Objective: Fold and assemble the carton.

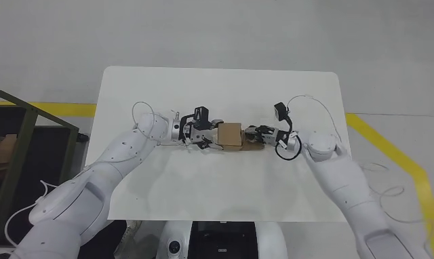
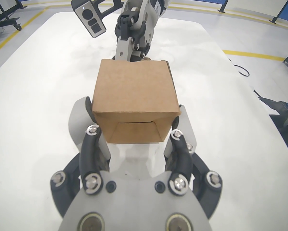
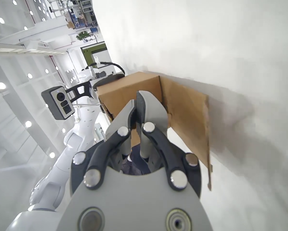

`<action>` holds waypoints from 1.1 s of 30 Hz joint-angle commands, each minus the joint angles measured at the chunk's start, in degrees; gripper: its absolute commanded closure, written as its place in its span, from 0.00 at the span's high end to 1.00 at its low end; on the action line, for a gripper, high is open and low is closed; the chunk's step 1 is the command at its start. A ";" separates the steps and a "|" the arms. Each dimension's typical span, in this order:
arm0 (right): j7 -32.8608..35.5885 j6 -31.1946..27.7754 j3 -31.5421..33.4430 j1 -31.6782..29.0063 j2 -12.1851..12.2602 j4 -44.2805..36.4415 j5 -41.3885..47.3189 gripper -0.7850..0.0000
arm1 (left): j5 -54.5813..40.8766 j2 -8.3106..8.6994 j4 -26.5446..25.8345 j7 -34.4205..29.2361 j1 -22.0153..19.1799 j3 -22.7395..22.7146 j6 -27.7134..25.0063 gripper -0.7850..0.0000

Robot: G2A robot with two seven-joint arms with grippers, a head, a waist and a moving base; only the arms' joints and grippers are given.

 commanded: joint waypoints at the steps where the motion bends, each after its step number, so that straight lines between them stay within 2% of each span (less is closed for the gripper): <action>1: -1.58 0.44 3.75 -2.75 1.20 -3.27 -1.18 0.00 | 0.04 0.04 -0.11 -0.08 0.05 -0.05 -0.05 0.71; 4: -3.02 1.16 8.76 -6.89 2.83 -8.03 -3.59 0.00 | 0.03 0.10 -0.34 -0.11 0.08 -0.15 -0.18 0.70; 8: -4.48 4.93 13.05 -10.77 4.27 -12.69 -7.47 0.00 | -0.43 0.22 -0.66 0.60 0.19 -0.46 -0.63 0.72; 11: -4.71 7.54 14.39 -12.83 4.80 -14.93 -9.00 0.00 | -0.61 0.33 -0.99 1.00 0.29 -0.72 -0.52 0.70; 13: -4.40 8.97 14.01 -13.22 4.93 -15.39 -10.42 0.00 | -0.66 0.42 -1.24 1.19 0.34 -0.88 -0.60 0.68; 19: -1.84 8.12 10.88 -11.25 4.46 -12.72 -10.50 0.00 | -1.86 0.71 -2.59 2.14 0.73 -1.33 -1.83 0.68; 25: 0.26 4.87 7.58 -8.53 3.59 -9.85 -8.25 0.00 | -3.12 1.02 -3.93 1.35 1.06 -1.55 -2.57 0.67; 33: 2.44 5.28 4.39 -7.04 3.05 -10.70 -8.60 0.00 | -3.56 0.36 -2.43 -0.71 0.58 -1.03 -2.75 0.66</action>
